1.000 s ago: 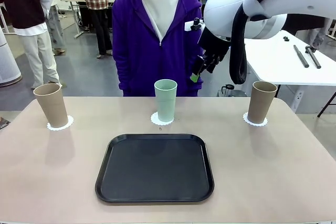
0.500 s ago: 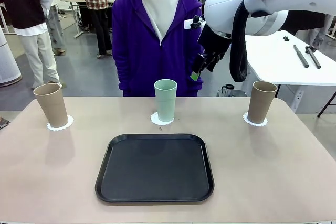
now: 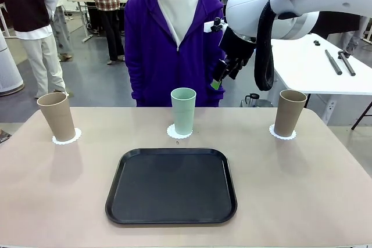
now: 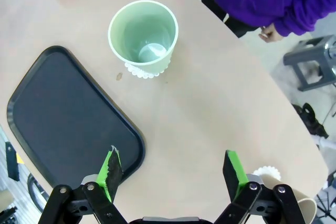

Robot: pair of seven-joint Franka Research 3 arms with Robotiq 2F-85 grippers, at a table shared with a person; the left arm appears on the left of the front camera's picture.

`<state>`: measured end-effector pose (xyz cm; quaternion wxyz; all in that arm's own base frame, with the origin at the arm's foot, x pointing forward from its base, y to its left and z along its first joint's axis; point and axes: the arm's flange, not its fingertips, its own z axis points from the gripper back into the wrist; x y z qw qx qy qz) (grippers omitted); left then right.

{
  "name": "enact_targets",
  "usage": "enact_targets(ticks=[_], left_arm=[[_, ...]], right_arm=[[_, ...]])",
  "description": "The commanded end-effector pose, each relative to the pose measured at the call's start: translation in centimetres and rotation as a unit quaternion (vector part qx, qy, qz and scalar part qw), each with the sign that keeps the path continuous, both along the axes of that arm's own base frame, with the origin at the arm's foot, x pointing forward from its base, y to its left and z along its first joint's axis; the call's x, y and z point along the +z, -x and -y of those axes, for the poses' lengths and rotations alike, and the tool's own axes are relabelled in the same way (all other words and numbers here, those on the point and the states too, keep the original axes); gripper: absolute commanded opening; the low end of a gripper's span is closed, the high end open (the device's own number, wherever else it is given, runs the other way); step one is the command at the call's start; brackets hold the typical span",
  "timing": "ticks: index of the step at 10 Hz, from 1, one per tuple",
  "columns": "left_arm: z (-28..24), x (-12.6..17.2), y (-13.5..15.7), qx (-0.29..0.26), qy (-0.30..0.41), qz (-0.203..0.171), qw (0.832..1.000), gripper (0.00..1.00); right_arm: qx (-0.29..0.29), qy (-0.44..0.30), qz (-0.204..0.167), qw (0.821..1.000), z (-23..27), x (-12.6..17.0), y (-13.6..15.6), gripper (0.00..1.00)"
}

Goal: Place coasters on the table and set cups on them.
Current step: Take one Reusable plastic cup from the Flat Tray and place it on a coaster set by the human.

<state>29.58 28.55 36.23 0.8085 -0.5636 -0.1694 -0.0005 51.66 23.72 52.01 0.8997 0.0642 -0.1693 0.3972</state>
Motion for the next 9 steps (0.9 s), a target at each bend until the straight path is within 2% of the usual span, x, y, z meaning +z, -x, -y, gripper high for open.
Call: enact_targets(ticks=[1, 3, 4, 5, 7, 9], left_arm=[[-0.1, 0.1, 0.1, 0.004, 0.000, 0.003, 1.000, 1.00], [-0.1, 0.1, 0.1, 0.004, 0.000, 0.003, 1.000, 1.00], [-0.1, 0.1, 0.1, 0.004, 0.000, 0.003, 1.000, 1.00], [-0.1, 0.1, 0.1, 0.004, 0.000, 0.003, 1.000, 1.00], [-0.1, 0.1, 0.1, 0.004, 0.000, 0.003, 1.000, 1.00], [-0.1, 0.1, 0.1, 0.004, 0.000, 0.003, 1.000, 1.00]], right_arm=[[-0.006, -0.001, 0.000, 1.000, 0.0, -0.1, 0.1, 1.00], [0.000, 0.000, 0.000, 1.000, 0.0, 0.0, 0.0, 1.00], [-0.059, -0.014, -0.048, 0.997, 3.4, 0.5, 2.1, 1.00], [-0.108, -0.021, -0.072, 0.991, 6.9, 0.5, 3.8, 1.00], [-0.183, 0.000, -0.085, 0.979, 12.7, 0.5, 8.3, 1.00], [-0.230, -0.009, -0.091, 0.969, 17.2, 0.1, 10.8, 1.00]])
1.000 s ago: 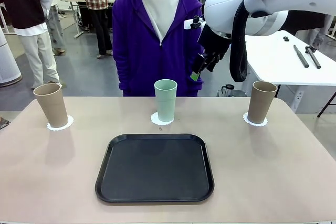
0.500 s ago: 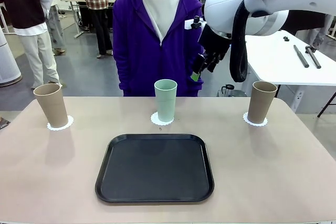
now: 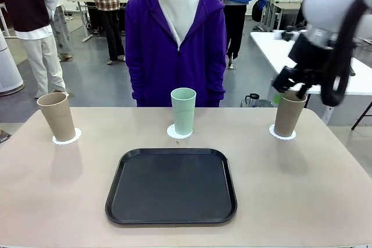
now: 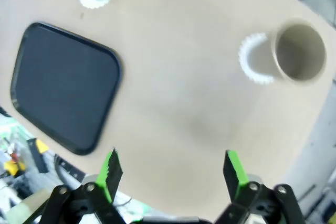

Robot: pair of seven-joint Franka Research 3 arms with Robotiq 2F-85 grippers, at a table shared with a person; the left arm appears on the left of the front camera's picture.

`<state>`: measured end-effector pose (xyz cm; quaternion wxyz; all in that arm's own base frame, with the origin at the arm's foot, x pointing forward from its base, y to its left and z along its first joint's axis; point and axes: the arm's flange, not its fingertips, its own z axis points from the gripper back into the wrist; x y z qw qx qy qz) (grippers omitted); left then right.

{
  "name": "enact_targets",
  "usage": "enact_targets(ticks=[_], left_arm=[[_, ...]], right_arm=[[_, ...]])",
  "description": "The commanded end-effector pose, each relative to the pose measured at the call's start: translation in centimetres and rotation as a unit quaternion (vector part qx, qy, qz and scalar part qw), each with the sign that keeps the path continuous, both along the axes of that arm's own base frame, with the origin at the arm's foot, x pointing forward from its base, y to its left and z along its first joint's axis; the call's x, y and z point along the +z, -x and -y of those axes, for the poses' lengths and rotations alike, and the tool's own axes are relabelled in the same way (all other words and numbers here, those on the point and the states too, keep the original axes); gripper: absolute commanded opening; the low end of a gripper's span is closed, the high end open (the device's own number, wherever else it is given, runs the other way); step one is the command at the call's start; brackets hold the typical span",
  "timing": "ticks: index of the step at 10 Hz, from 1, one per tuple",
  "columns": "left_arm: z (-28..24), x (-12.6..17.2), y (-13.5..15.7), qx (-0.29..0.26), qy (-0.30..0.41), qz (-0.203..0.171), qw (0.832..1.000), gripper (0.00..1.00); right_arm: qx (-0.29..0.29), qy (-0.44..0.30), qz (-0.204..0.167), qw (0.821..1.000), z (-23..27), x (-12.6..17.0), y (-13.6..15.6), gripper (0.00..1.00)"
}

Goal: Place coasters on the table and set cups on them.
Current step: Take one Reusable plastic cup from the Flat Tray and place it on a coaster set by the human.

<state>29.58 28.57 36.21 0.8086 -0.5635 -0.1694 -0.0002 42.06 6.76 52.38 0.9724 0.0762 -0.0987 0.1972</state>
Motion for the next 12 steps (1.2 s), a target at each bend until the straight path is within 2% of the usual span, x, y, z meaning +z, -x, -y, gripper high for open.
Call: enact_targets(ticks=[1, 3, 4, 5, 6, 7, 8, 10, 12], left_arm=[[-0.1, 0.1, 0.1, 0.004, 0.000, 0.003, 1.000, 1.00], [-0.1, 0.1, 0.1, 0.004, 0.000, 0.003, 1.000, 1.00], [-0.1, 0.1, 0.1, 0.004, 0.000, 0.003, 1.000, 1.00], [-0.1, 0.1, 0.1, 0.004, 0.000, 0.003, 1.000, 1.00], [-0.1, 0.1, 0.1, 0.004, 0.000, 0.003, 1.000, 1.00], [-0.1, 0.1, 0.1, 0.004, 0.000, 0.003, 1.000, 1.00], [-0.1, 0.1, 0.1, 0.004, 0.000, 0.003, 1.000, 1.00], [-0.1, 0.1, 0.1, 0.004, 0.000, 0.003, 1.000, 1.00], [-0.1, 0.1, 0.1, 0.004, 0.000, 0.003, 1.000, 1.00]], right_arm=[[-0.032, -0.004, -0.003, 0.999, 1.3, -0.7, 1.7, 1.00], [-0.028, -0.120, 0.006, 0.992, 3.7, -0.6, 1.6, 1.00], [-0.031, -0.211, -0.003, 0.977, 6.1, -0.4, 1.5, 1.00], [-0.042, -0.315, -0.019, 0.948, 9.3, -0.6, 1.7, 1.00], [-0.069, -0.390, -0.031, 0.917, 12.9, -1.3, 1.8, 1.00], [-0.074, -0.435, -0.067, 0.895, 15.3, -2.5, 2.2, 1.00], [-0.097, -0.457, -0.075, 0.881, 17.4, -3.7, 2.5, 1.00], [-0.147, -0.508, -0.062, 0.846, 21.1, -6.3, 4.2, 1.00], [-0.187, -0.530, -0.048, 0.826, 23.4, -8.5, 6.1, 1.00]])
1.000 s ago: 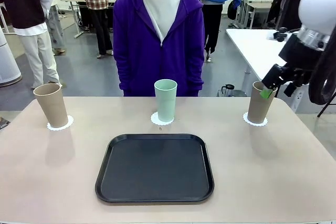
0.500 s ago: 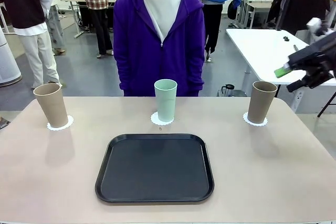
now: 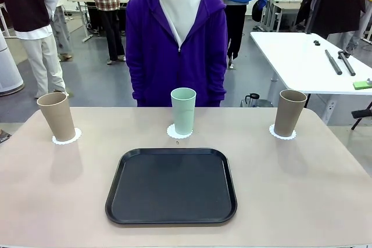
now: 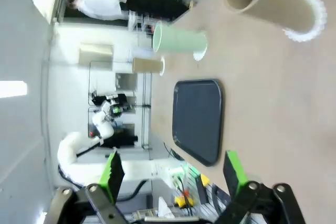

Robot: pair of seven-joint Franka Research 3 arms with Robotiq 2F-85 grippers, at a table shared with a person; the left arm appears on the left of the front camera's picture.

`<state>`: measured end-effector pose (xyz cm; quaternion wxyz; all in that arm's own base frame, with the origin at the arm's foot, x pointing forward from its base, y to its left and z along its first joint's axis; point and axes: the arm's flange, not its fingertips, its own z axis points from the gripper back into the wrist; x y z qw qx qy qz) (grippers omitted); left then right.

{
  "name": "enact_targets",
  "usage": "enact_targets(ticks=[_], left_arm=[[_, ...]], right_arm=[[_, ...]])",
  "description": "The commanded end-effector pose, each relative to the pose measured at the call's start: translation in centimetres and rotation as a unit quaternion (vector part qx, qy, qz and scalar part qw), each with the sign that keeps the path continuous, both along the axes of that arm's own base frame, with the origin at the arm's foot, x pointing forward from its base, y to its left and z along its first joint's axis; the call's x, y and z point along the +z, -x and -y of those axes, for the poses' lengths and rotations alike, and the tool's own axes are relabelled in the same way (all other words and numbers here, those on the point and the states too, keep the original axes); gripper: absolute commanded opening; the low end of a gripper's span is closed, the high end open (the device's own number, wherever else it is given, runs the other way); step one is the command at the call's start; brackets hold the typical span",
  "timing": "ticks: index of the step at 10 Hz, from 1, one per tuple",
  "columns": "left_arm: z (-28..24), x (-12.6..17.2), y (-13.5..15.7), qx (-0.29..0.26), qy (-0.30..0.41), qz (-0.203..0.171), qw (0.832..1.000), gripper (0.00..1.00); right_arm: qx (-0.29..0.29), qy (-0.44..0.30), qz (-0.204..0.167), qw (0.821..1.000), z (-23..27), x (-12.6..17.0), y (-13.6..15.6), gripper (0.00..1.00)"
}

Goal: Place coasters on the table and set cups on them.
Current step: Take one Reusable plastic cup from the Flat Tray and place it on a coaster set by the human.

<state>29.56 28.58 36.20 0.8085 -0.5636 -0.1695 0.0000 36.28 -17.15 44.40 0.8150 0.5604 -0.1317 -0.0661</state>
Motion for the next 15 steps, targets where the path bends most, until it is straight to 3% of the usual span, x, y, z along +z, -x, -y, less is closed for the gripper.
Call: enact_targets(ticks=[1, 5, 7, 15], left_arm=[[-0.1, 0.1, 0.1, 0.004, 0.000, 0.003, 1.000, 1.00], [-0.1, 0.1, 0.1, 0.004, 0.000, 0.003, 1.000, 1.00], [-0.1, 0.1, 0.1, 0.004, 0.000, 0.003, 1.000, 1.00], [-0.1, 0.1, 0.1, 0.004, 0.000, 0.003, 1.000, 1.00]], right_arm=[[-0.032, -0.030, 0.012, 0.999, 0.2, -1.9, 1.3, 1.00], [-0.051, -0.058, 0.014, 0.997, 1.6, -5.5, 3.6, 1.00], [-0.051, -0.047, -0.003, 0.998, 1.9, -5.3, 4.1, 1.00], [-0.051, -0.047, -0.003, 0.998, 1.9, -5.3, 4.1, 1.00]])
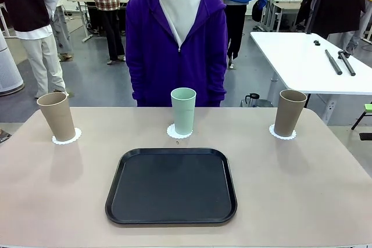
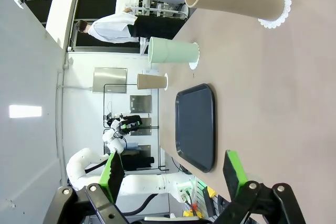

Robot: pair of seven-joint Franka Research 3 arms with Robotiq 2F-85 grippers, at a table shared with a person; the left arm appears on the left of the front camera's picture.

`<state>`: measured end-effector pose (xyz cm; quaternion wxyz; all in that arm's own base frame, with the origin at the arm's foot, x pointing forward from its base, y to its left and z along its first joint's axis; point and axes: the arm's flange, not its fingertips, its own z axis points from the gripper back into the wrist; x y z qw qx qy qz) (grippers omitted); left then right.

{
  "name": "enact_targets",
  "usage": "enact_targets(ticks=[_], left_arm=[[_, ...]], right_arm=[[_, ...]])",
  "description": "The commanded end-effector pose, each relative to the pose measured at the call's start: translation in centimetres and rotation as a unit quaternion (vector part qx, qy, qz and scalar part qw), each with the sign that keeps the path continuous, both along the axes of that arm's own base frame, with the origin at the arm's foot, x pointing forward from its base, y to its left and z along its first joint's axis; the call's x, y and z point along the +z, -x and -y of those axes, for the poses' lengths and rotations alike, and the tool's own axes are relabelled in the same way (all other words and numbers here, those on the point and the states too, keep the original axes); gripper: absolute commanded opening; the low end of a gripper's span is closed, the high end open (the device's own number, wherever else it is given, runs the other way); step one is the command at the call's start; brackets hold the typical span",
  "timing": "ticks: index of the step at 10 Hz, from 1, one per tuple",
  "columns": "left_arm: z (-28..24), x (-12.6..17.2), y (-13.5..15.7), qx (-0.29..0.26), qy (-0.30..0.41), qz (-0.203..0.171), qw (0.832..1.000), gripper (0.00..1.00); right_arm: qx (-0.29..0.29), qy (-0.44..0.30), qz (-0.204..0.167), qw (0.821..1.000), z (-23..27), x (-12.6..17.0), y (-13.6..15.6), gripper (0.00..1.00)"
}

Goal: Place coasters on the table and set cups on them.
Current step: Take one Reusable plastic cup from the Flat Tray and place it on a coaster set by the human.

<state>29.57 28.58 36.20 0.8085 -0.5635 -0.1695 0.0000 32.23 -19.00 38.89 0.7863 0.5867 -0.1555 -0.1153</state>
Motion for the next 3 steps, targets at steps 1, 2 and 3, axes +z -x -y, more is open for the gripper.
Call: enact_targets(ticks=[1, 2, 3], left_arm=[[-0.10, 0.13, 0.13, 0.004, 0.000, 0.003, 1.000, 1.00], [-0.10, 0.13, 0.13, 0.004, 0.000, 0.003, 1.000, 1.00], [-0.10, 0.13, 0.13, 0.004, 0.000, 0.003, 1.000, 1.00]], right_arm=[[0.001, -0.004, 0.000, 1.000, 0.04, 0.21, 0.05, 1.00], [0.001, -0.004, 0.000, 1.000, 0.04, 0.21, 0.05, 1.00], [0.001, -0.004, 0.000, 1.000, 0.04, 0.21, 0.05, 1.00]])
